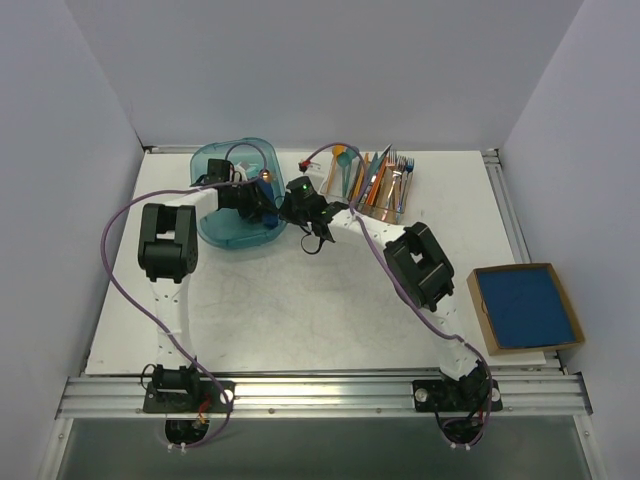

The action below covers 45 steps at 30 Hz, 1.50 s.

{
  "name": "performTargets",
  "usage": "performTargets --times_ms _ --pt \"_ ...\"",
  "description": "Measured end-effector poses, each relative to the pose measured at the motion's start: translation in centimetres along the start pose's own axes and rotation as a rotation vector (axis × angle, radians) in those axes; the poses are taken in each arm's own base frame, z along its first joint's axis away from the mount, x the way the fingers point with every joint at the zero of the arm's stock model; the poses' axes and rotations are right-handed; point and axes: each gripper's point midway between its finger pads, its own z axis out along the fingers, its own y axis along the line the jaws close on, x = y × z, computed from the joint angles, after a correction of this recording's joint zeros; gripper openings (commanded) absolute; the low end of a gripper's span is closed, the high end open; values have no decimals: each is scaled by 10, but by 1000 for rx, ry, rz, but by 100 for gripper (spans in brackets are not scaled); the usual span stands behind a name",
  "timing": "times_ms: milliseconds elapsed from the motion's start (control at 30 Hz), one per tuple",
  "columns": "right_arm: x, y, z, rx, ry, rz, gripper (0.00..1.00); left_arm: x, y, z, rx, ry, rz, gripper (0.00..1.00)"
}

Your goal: Place the utensils on the paper napkin and roll it up

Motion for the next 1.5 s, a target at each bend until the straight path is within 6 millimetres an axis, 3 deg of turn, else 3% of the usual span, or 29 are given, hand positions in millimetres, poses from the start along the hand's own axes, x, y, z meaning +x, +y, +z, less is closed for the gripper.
performTargets --times_ms 533,733,1500 --pt "0 0 -2 7 -5 8 7 -5 7 -4 -97 -14 20 51" --pt "0 0 -2 8 -6 8 6 -9 6 -8 -132 -25 36 63" --pt "1 1 -2 9 -8 7 5 -18 16 -17 -345 -69 119 67"
